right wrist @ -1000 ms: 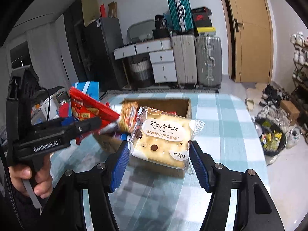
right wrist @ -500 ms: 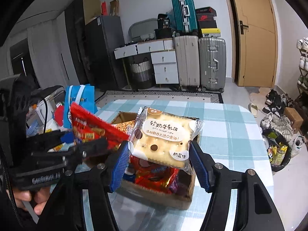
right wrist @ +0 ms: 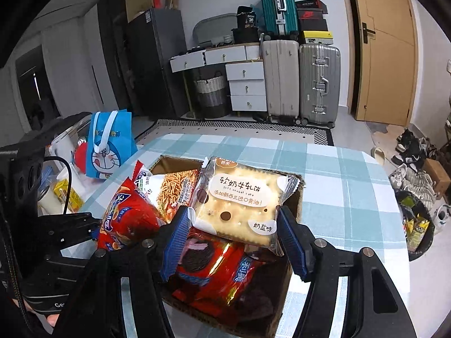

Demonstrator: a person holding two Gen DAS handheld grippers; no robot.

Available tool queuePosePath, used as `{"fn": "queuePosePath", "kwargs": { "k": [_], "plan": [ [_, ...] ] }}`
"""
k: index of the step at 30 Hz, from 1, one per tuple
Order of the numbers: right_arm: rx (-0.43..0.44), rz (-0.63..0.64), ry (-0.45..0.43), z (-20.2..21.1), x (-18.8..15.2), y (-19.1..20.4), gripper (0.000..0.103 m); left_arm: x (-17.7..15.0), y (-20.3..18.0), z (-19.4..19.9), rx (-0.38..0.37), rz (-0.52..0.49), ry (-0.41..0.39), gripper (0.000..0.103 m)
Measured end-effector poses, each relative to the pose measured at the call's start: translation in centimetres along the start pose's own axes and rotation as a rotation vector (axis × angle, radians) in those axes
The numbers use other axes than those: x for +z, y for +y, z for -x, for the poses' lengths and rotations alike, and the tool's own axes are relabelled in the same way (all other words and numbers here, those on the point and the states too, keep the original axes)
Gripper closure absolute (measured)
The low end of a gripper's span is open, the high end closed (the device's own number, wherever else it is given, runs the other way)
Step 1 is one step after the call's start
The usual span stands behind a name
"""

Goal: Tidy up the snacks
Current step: 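Carry the chip bag and cracker pack over the cardboard box, then open both tools to drop the chip bag and cracker pack into the box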

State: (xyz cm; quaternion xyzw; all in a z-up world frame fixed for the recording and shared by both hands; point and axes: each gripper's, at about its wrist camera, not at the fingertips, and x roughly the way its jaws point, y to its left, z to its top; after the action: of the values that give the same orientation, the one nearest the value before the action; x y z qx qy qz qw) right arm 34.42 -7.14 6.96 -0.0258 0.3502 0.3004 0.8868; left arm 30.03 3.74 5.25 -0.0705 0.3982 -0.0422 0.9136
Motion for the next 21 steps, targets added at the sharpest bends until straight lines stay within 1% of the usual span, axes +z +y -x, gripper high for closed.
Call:
{"fn": "queuePosePath", "kwargs": {
  "k": [2, 6, 9, 11, 12, 14, 15, 16, 17, 18, 19, 20, 21],
  "plan": [
    [0.002, 0.0, 0.004, -0.4, 0.0, -0.1, 0.039, 0.1, 0.1, -0.4, -0.003, 0.004, 0.001, 0.067],
    [0.004, -0.006, 0.02, -1.4, 0.1, -0.2, 0.039, 0.3, 0.2, -1.0, 0.02, -0.012, -0.005, 0.067],
    [-0.003, 0.01, 0.033, -1.9, -0.1, 0.0, 0.039, 0.2, 0.4, -0.9, 0.014, -0.008, -0.009, 0.067],
    [-0.002, 0.012, 0.025, -1.6, -0.3, 0.1, 0.039, -0.1, 0.5, -0.5, 0.019, -0.022, -0.019, 0.066],
    [0.0, 0.012, 0.018, -1.3, -0.4, 0.0, 0.039, -0.2, 0.5, -0.3, 0.028, -0.025, -0.027, 0.061],
    [0.01, 0.016, -0.001, -0.3, -0.6, 0.0, 0.035, -0.5, 0.6, 0.6, 0.04, -0.025, -0.041, 0.056],
    [0.011, 0.017, -0.012, 0.3, -0.7, -0.1, 0.03, -0.8, 0.8, 1.1, 0.042, -0.026, -0.055, 0.049],
    [0.014, 0.017, -0.029, 1.1, -0.8, -0.3, 0.025, -1.0, 0.8, 1.7, 0.044, -0.028, -0.067, 0.044],
    [0.017, 0.015, -0.041, 1.7, -0.9, -0.4, 0.022, -1.3, 0.9, 2.3, 0.035, -0.03, -0.084, 0.039],
    [0.022, 0.009, -0.053, 2.4, -1.1, -0.6, 0.017, -1.7, 1.0, 3.0, 0.017, -0.032, -0.1, 0.033],
    [0.032, 0.005, -0.064, 3.1, -1.3, -0.8, 0.014, -2.0, 1.0, 3.6, 0.007, -0.033, -0.114, 0.029],
    [0.032, 0.004, -0.07, 3.7, -1.5, -0.8, 0.012, -2.4, 0.9, 4.2, 0.022, -0.036, -0.128, 0.017],
    [0.027, 0.001, -0.076, 4.3, -1.8, -0.9, 0.008, -2.5, 0.9, 4.6, 0.041, -0.038, -0.137, 0.013]
  ]
}}
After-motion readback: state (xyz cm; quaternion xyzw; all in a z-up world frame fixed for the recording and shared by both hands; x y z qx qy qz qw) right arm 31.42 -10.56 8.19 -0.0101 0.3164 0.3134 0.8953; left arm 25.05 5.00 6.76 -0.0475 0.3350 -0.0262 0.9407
